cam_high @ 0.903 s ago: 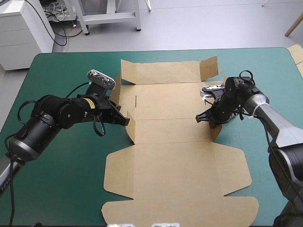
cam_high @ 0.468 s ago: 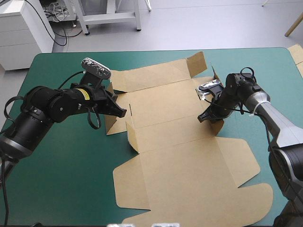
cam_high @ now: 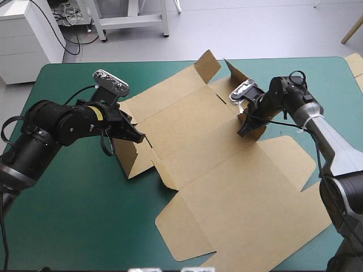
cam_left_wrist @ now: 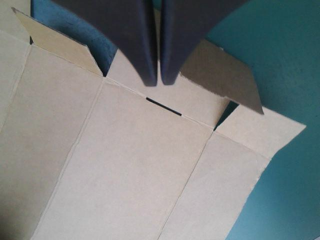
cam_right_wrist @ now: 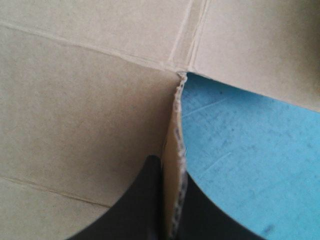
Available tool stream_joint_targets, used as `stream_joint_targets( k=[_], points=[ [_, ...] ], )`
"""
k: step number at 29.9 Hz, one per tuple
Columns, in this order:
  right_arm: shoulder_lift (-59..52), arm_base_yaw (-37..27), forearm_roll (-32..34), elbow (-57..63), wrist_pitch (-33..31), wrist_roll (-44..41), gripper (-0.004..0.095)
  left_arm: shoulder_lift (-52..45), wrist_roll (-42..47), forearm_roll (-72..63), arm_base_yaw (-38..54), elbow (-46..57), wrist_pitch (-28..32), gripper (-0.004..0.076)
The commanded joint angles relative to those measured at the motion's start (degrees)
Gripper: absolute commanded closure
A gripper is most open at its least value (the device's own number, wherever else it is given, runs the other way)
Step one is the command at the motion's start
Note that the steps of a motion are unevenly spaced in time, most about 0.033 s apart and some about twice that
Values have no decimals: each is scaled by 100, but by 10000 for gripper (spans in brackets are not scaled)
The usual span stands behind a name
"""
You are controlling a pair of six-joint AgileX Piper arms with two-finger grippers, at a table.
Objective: Fold the box
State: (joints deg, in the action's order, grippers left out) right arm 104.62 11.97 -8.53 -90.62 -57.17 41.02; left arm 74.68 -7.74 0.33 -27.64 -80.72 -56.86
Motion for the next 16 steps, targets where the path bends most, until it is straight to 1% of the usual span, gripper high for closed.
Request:
stream_joint_targets(
  k=[1,5,9,12,16],
  points=[
    [-134,181,-55,-291,247,529,929,-161,66,-33,11,-206,287,731],
    [62,476,165,-340,577,647,929,-161,66,-74,11,-206,287,731],
    [201,826,420,-366,954,1063,930,-161,66,-74,11,-206,298,731],
    [255,1074,613,-388,1337,1442,930,-161,98,-88,11,-206,298,731],
    [253,1379,659,-388,1967,2281,930,-161,112,-116,11,-206,287,731]
  ],
)
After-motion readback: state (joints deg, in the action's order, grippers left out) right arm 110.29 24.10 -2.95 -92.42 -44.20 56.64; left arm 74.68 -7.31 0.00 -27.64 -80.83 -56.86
